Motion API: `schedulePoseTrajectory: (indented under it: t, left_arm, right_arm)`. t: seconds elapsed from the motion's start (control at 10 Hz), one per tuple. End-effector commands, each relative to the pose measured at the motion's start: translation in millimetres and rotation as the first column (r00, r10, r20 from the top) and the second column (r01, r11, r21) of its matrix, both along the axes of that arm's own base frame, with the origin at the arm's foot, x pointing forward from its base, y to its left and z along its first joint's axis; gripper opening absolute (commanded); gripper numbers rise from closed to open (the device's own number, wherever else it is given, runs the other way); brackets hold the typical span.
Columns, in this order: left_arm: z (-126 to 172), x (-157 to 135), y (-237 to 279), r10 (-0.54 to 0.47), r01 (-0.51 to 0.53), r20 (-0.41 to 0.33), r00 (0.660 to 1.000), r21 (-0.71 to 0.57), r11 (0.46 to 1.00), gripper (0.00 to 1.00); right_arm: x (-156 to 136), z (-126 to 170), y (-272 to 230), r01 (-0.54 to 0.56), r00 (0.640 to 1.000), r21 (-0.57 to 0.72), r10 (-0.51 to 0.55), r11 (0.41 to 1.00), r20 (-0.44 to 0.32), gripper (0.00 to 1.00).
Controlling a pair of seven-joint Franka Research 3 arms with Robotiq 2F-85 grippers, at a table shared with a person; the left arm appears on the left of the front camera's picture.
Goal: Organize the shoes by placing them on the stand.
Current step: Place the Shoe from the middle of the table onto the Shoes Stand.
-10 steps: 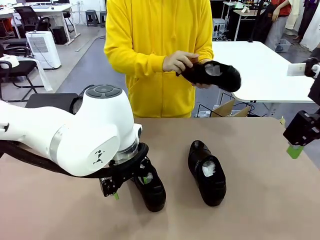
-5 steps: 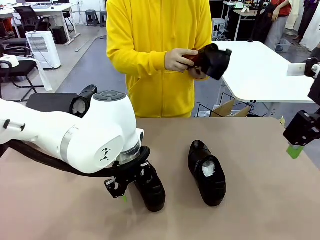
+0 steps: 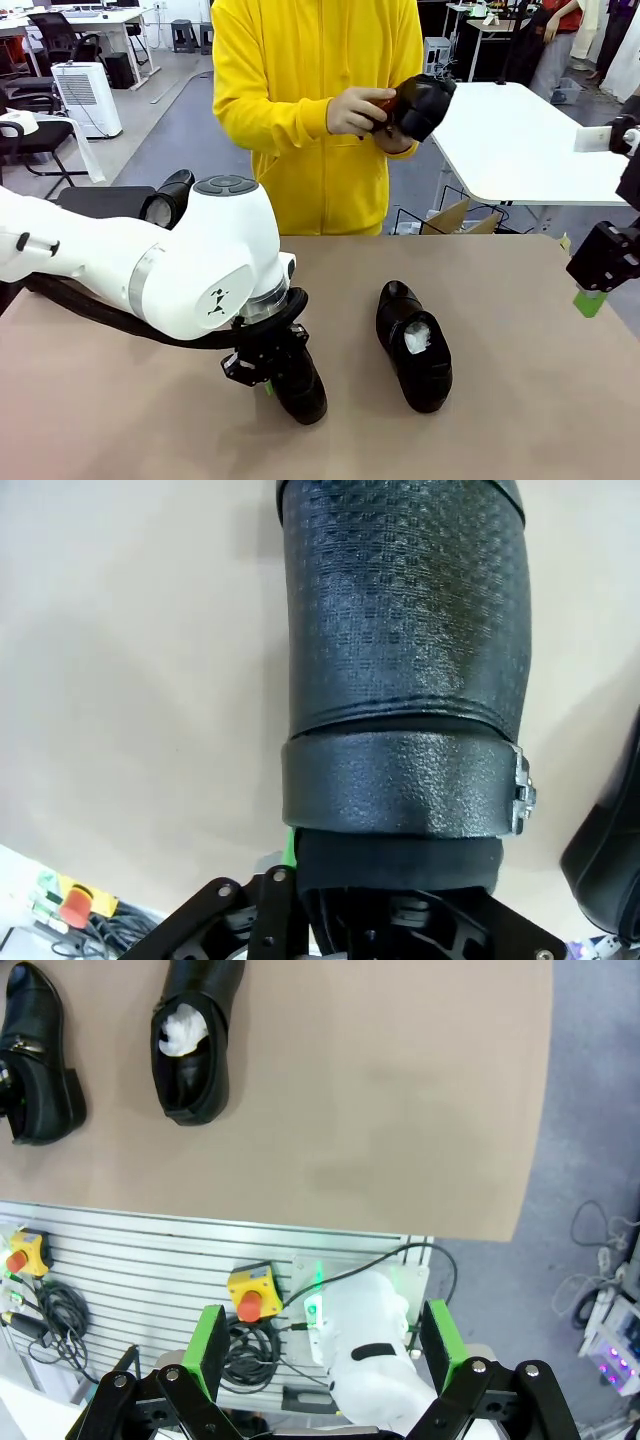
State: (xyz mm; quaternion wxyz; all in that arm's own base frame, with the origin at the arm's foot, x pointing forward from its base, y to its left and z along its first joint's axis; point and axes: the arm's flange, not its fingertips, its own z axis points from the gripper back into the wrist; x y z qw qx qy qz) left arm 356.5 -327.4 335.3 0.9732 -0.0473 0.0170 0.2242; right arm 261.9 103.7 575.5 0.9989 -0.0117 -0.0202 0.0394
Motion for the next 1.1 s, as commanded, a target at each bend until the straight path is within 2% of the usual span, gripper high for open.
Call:
schedulePoseTrajectory:
  t: [0.0, 0.1, 0.2, 0.3, 0.5, 0.6, 1.0]
  left_arm:
    - [-4.8, -0.7, 0.8, -0.026, 0.026, 0.014, 1.0, 0.038, 0.999, 0.0]
    - [0.5, -1.7, 0.9, -0.033, 0.032, 0.027, 0.999, 0.047, 0.998, 0.0]
    - [17.6, -6.5, 0.7, -0.082, 0.08, 0.039, 0.996, 0.071, 0.994, 0.0]
    - [44.1, -11.4, 3.6, -0.137, 0.134, 0.028, 0.99, 0.081, 0.988, 0.0]
    - [105.0, -18.1, 19.9, -0.253, 0.243, 0.056, 0.966, 0.134, 0.961, 0.0]
    - [125.5, -15.7, 26.1, -0.254, 0.235, 0.11, 0.961, 0.163, 0.958, 0.0]
    - [178.1, 21.9, 63.8, -0.349, 0.253, 0.282, 0.894, 0.326, 0.911, 0.0]
  right_arm:
    - [2.9, 0.8, 0.2, -0.003, 1.0, 0.013, 0.003, 1.0, 0.011, 1.0]
    - [2.9, 0.8, 0.2, -0.003, 1.0, 0.013, 0.003, 1.0, 0.011, 1.0]
    - [2.9, 0.8, 0.2, -0.003, 1.0, 0.013, 0.003, 1.0, 0.011, 1.0]
    - [2.9, 0.8, 0.2, -0.003, 1.0, 0.013, 0.003, 1.0, 0.011, 1.0]
    - [2.9, 0.8, 0.2, -0.003, 1.0, 0.013, 0.003, 1.0, 0.011, 1.0]
    - [2.9, 0.8, 0.2, -0.003, 1.0, 0.013, 0.003, 1.0, 0.011, 1.0]
    - [2.9, 0.8, 0.2, -0.003, 1.0, 0.013, 0.003, 1.0, 0.011, 1.0]
